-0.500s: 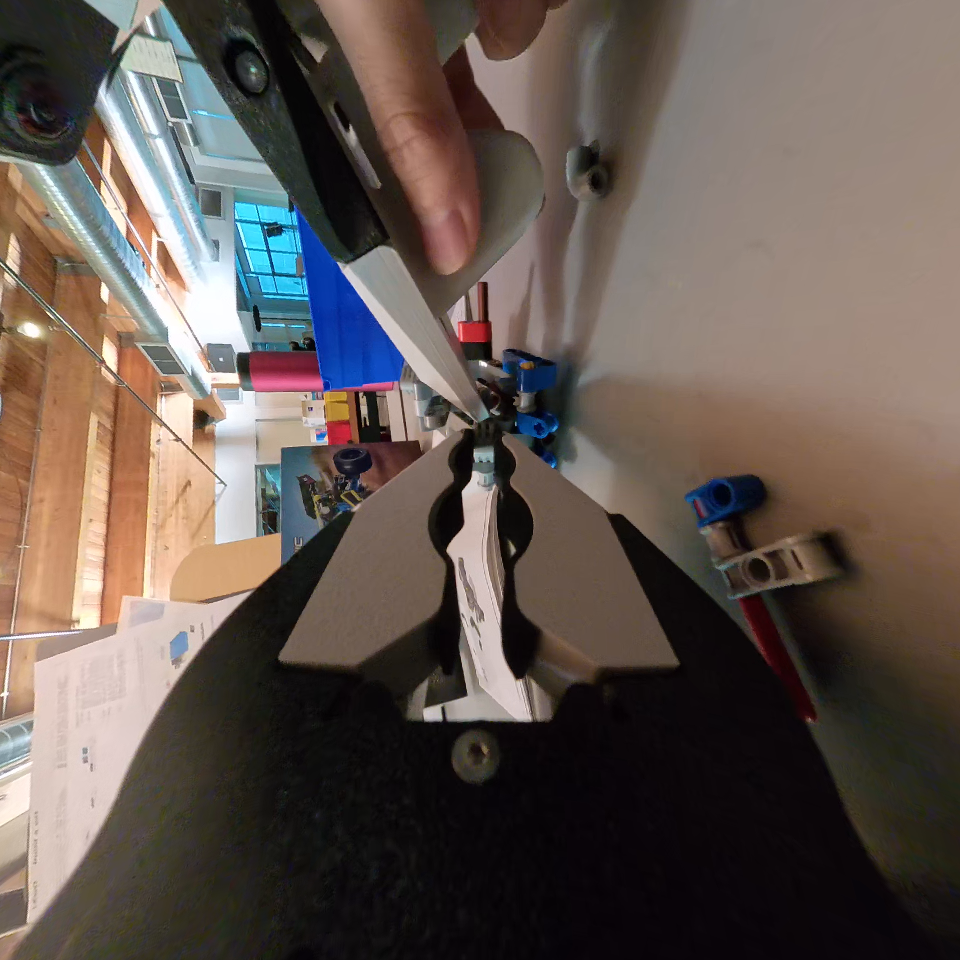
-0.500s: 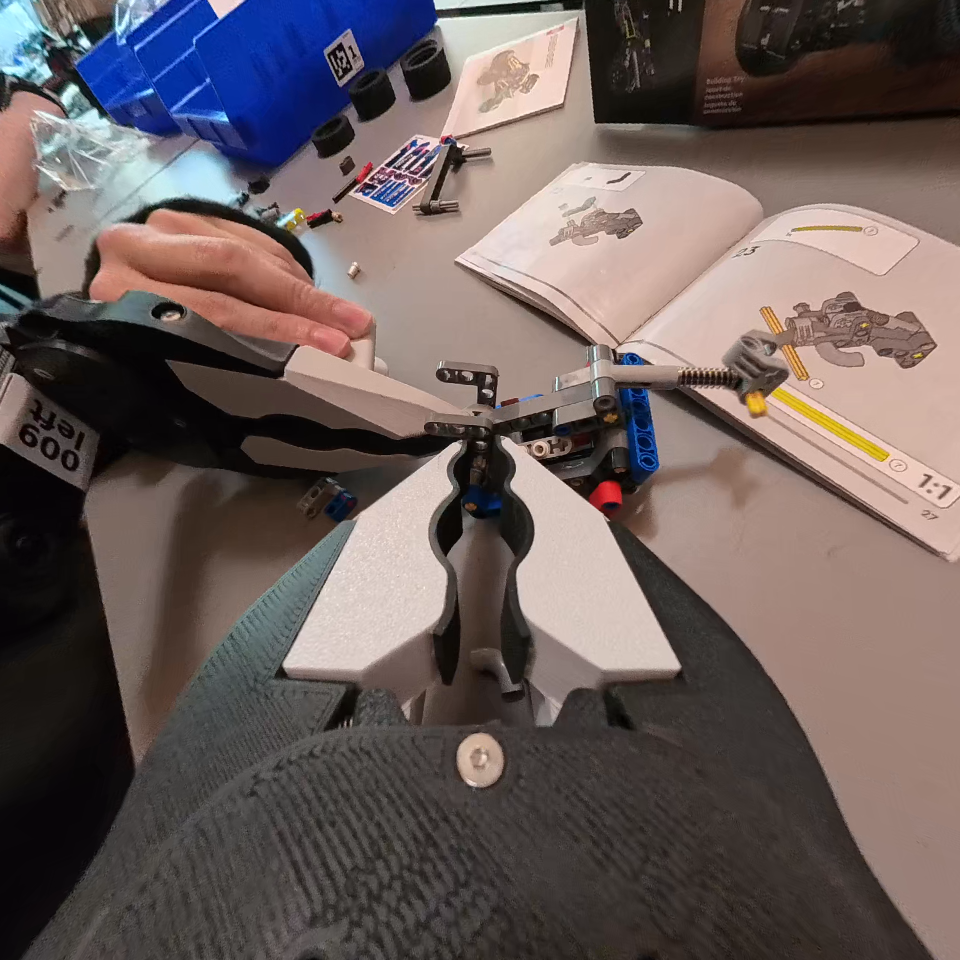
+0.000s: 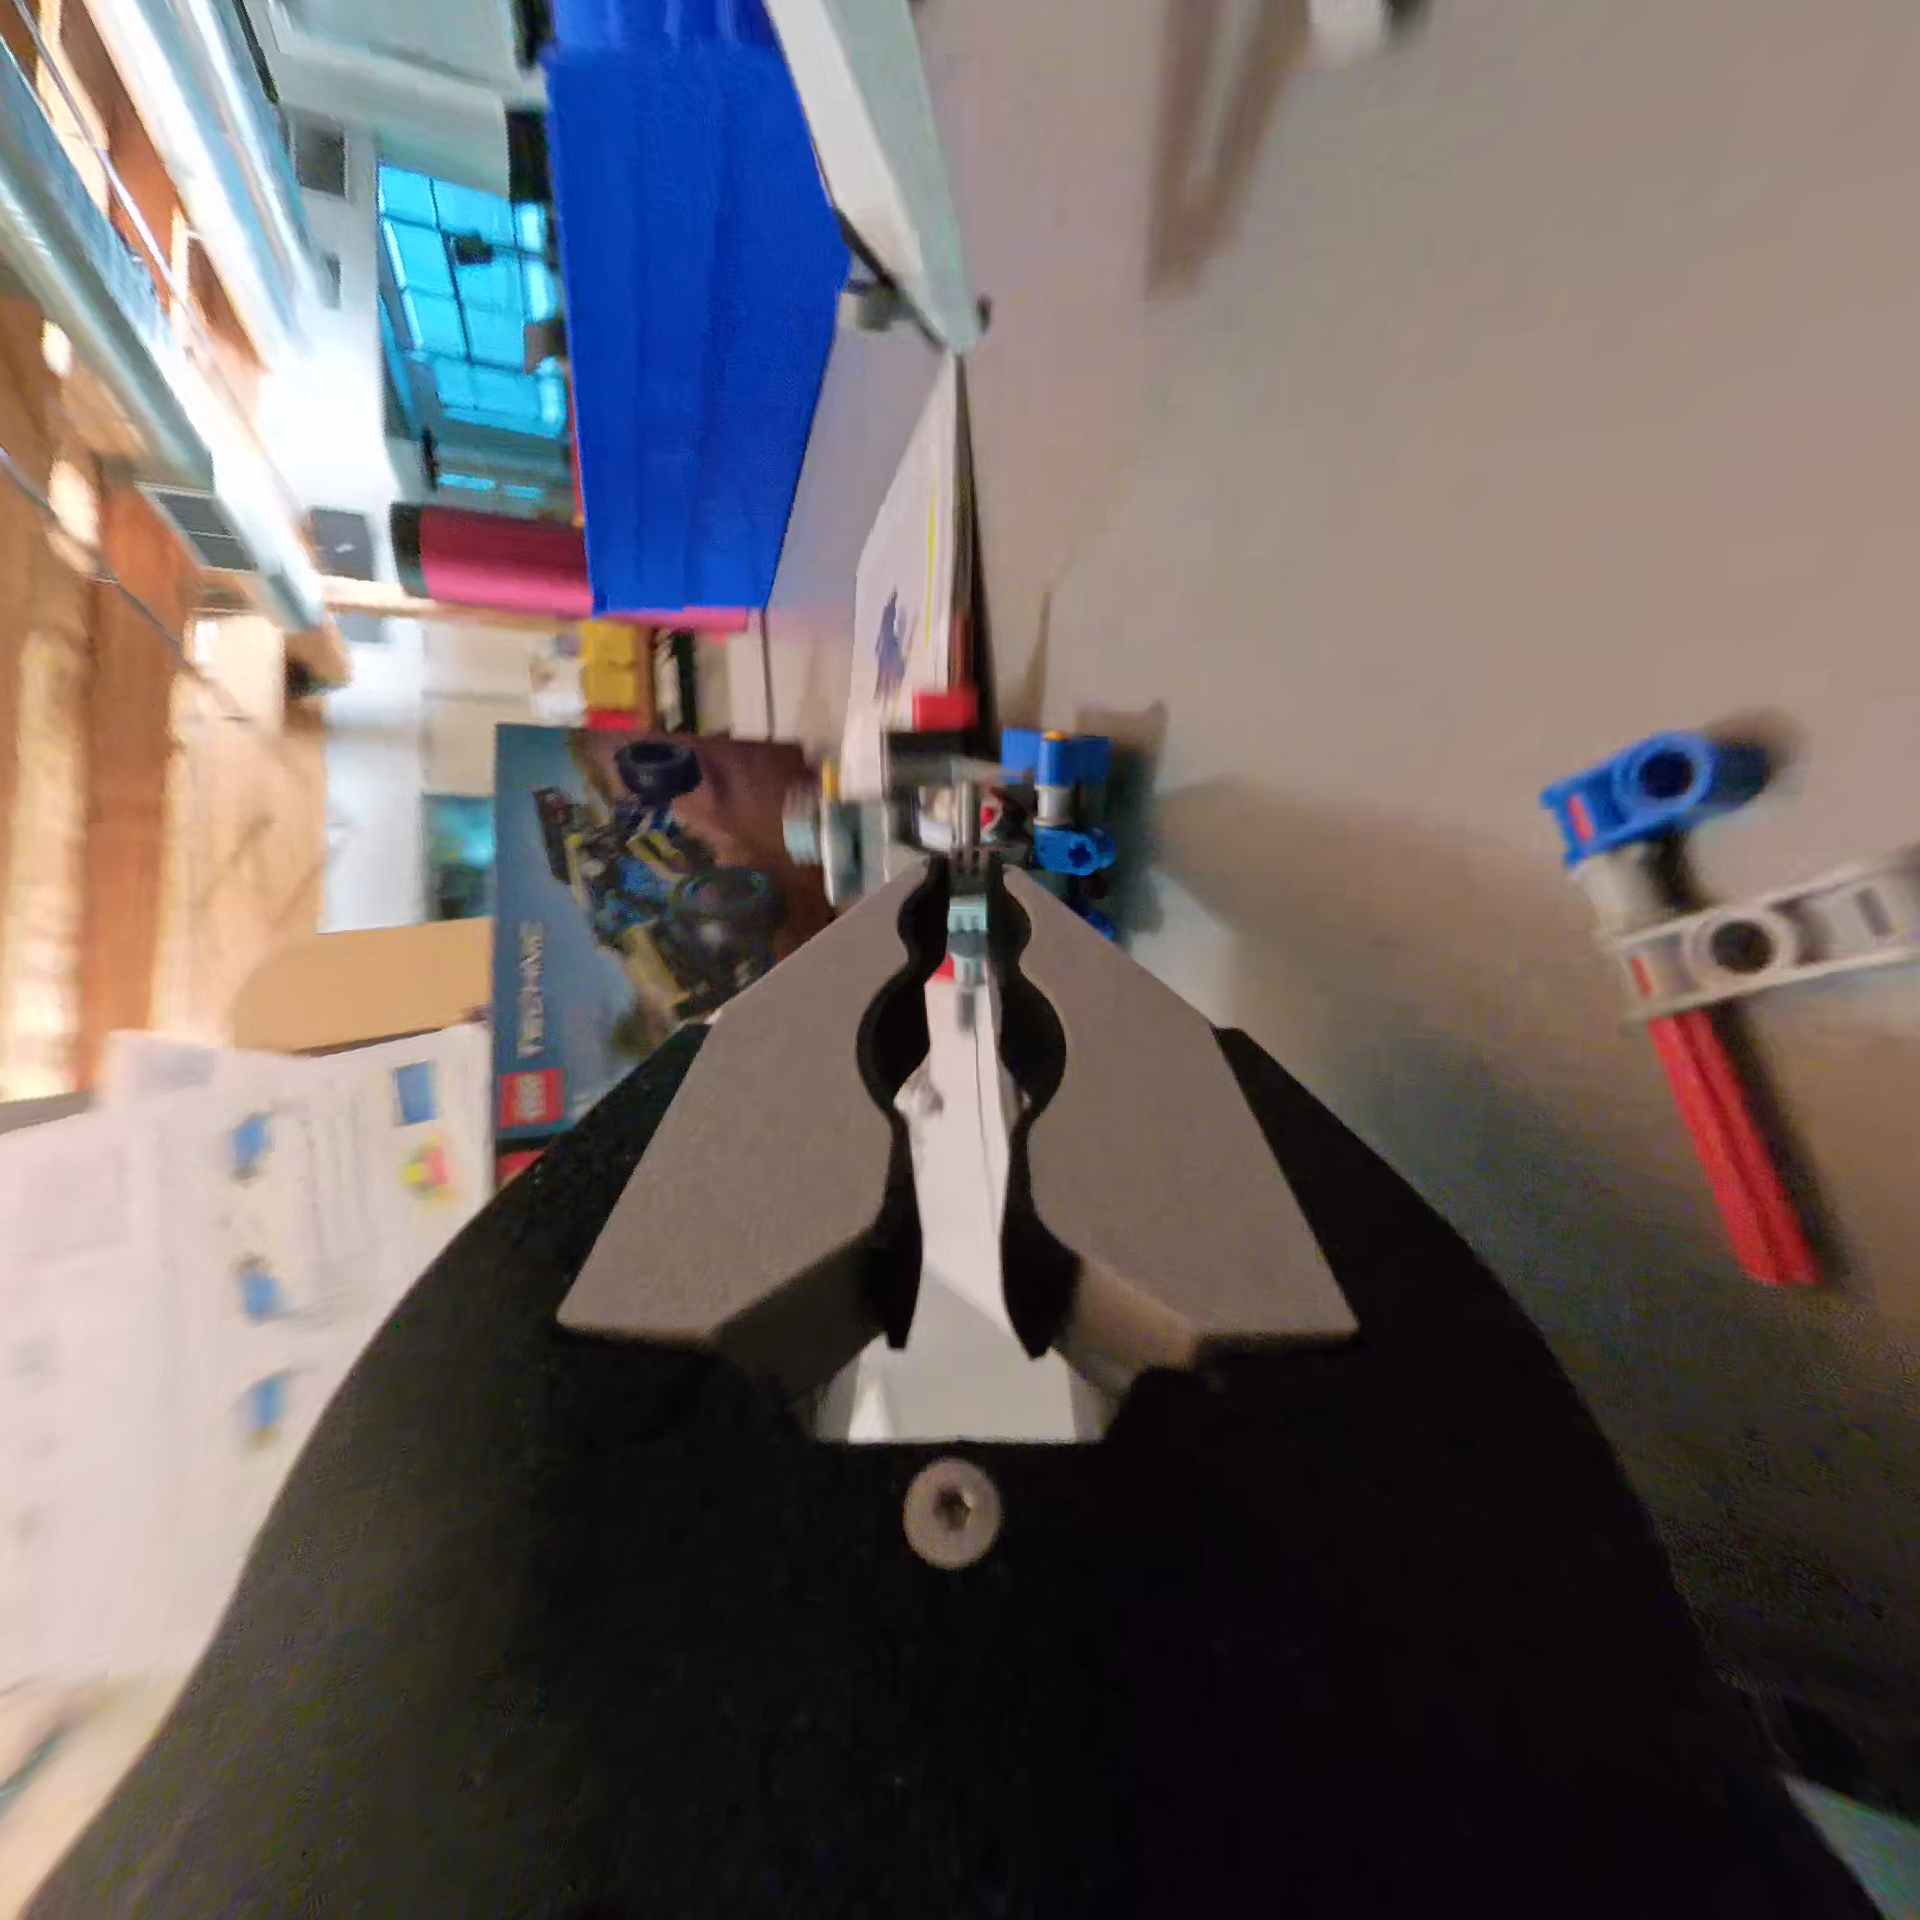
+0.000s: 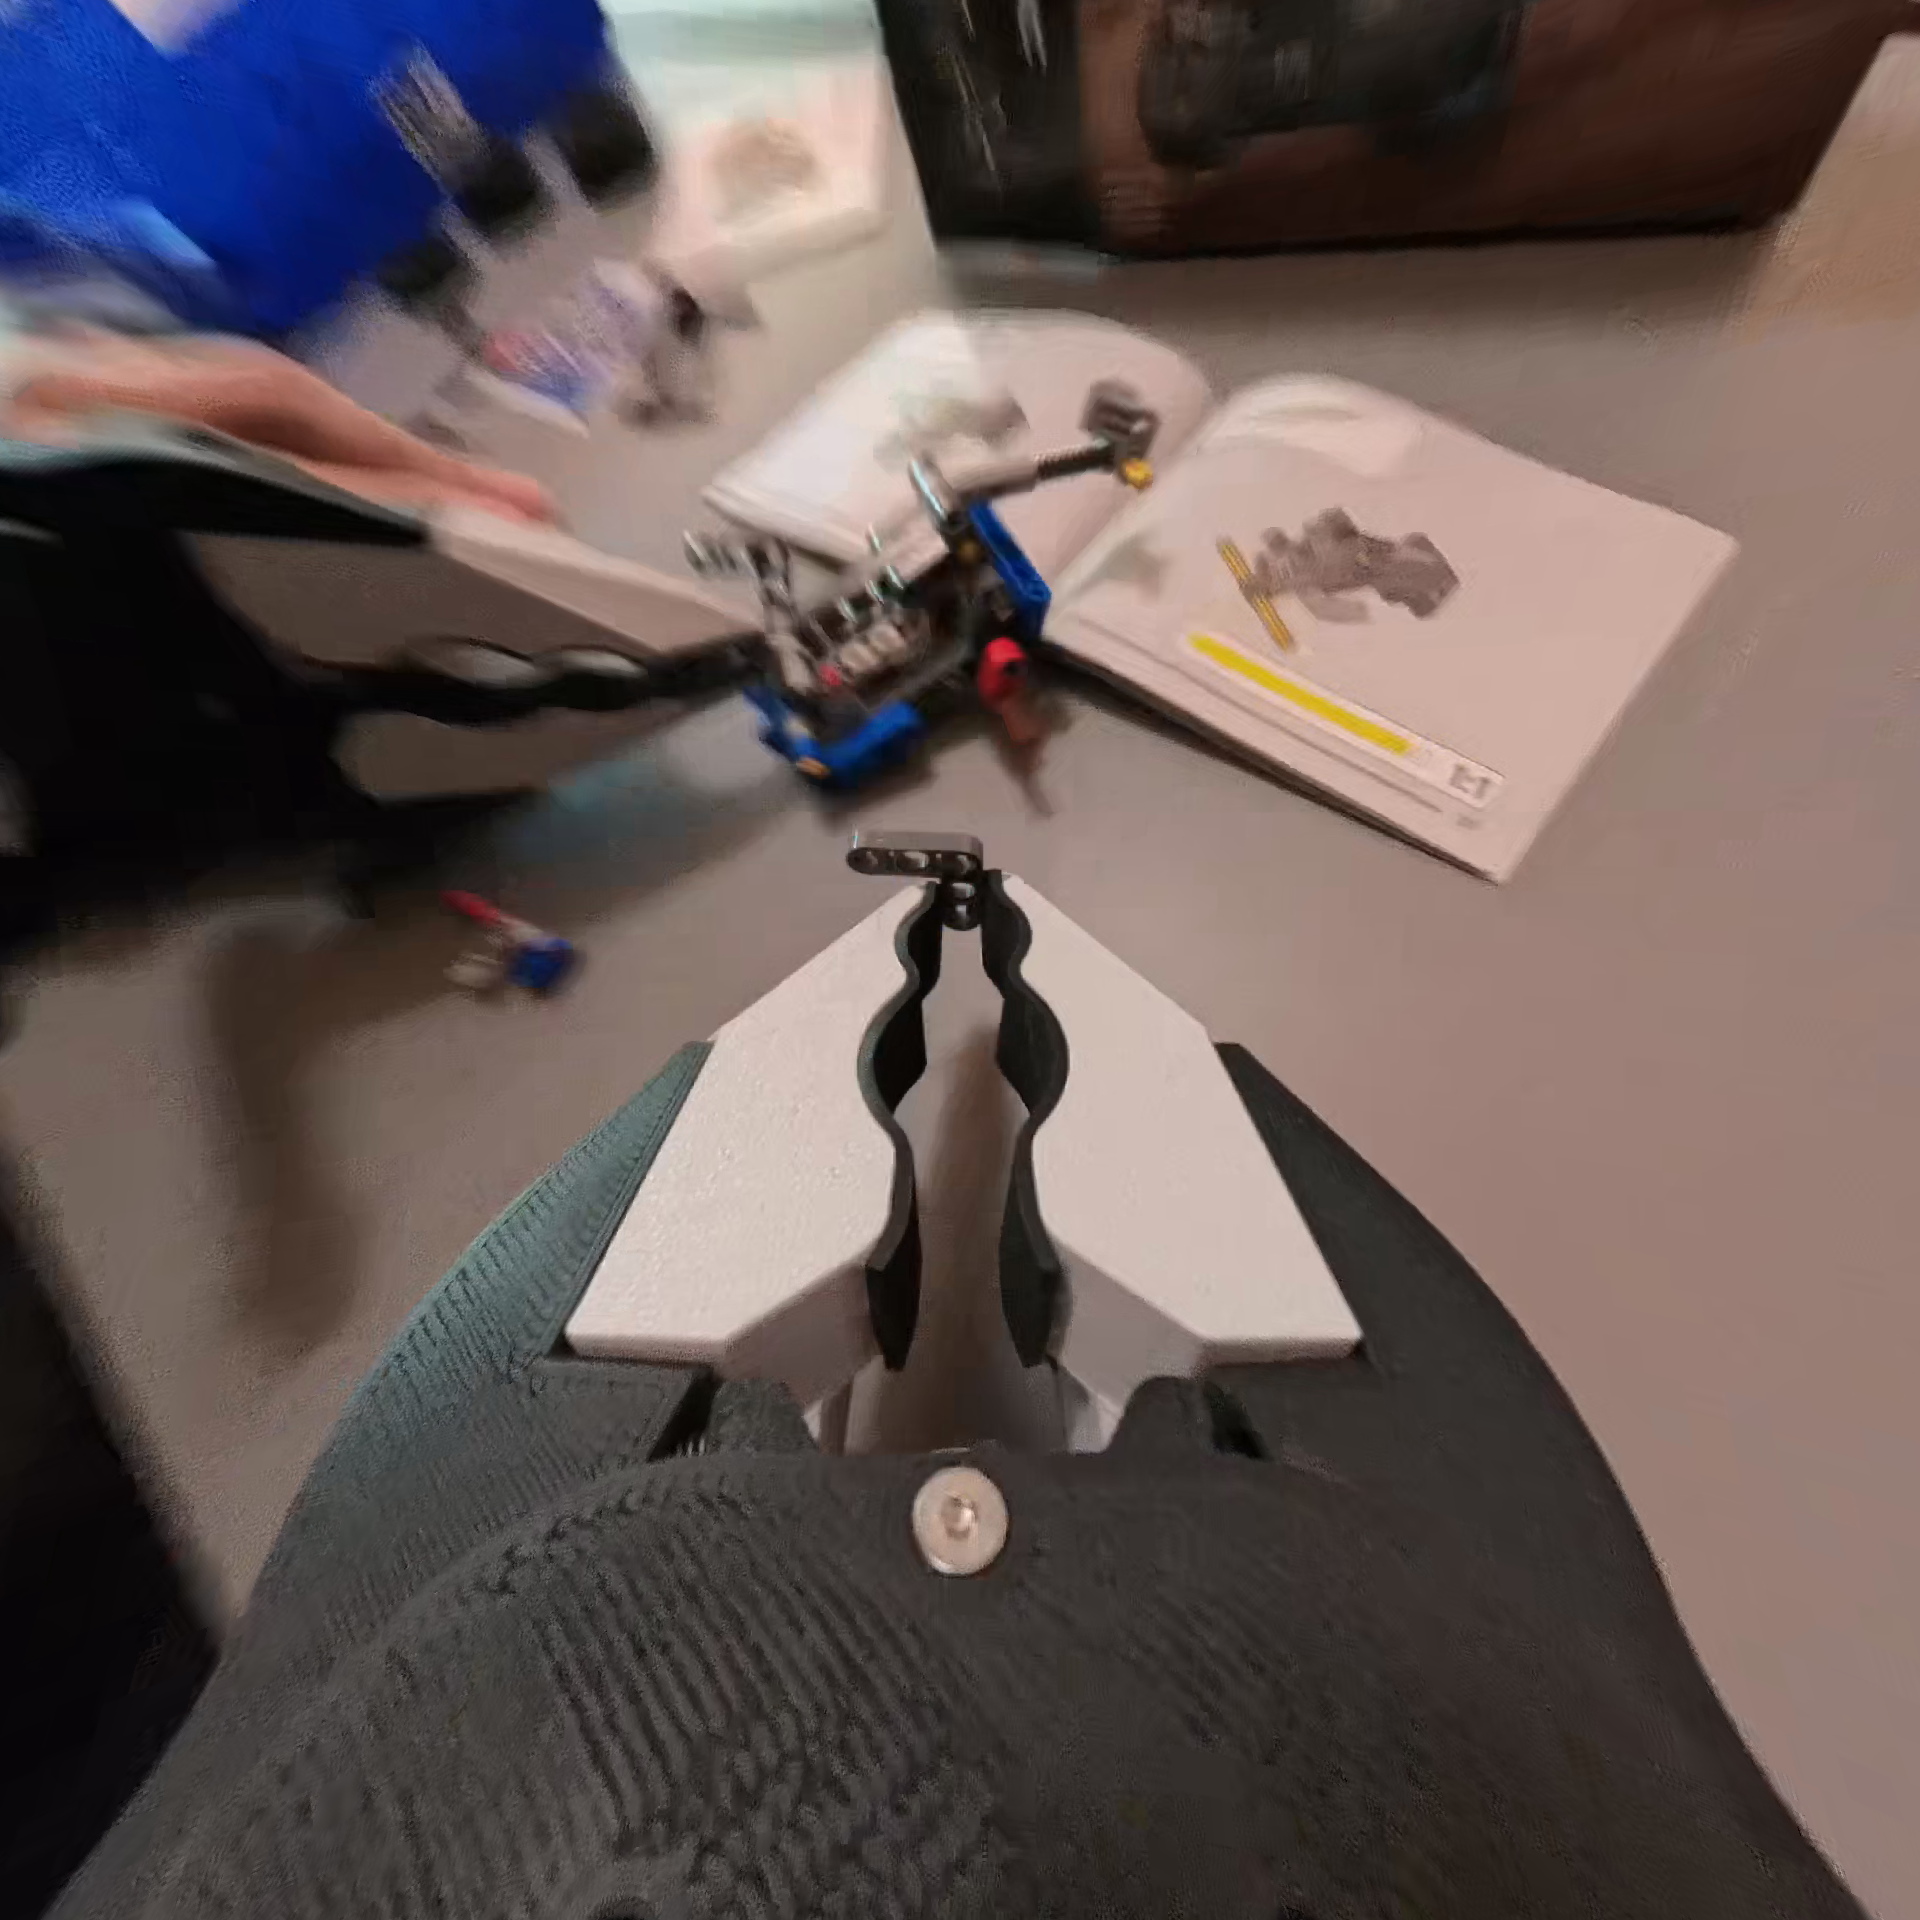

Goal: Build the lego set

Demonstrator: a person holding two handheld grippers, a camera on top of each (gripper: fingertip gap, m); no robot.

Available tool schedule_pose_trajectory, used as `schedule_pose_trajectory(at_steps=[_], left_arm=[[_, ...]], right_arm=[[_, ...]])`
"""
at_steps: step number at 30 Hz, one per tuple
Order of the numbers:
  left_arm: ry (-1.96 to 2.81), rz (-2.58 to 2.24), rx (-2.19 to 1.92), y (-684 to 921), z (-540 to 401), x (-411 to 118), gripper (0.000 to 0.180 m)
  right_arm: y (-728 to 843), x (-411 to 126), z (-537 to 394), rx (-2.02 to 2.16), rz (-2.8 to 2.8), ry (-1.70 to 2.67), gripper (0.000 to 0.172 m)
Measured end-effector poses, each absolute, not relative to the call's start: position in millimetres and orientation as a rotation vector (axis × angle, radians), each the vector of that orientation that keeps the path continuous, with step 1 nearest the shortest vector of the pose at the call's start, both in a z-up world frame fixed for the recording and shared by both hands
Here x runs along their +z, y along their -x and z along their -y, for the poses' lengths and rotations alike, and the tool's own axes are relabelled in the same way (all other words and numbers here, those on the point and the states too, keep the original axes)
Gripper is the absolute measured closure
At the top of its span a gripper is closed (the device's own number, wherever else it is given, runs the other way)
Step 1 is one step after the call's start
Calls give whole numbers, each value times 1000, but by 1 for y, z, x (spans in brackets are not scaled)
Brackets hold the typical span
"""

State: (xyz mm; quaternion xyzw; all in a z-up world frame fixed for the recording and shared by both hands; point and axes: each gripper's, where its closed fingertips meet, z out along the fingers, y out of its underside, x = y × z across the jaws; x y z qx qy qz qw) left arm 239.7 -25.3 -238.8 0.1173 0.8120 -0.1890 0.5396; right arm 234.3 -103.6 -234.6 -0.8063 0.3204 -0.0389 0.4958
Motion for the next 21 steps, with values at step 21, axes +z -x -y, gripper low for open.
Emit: schedule_pose_trajectory(at_steps=[21], left_arm=[[-544, -1839, -430, -223, 59, -239, 176]], right_arm=[[-214, -260, 120, 292, -1008, 1909, 166]])
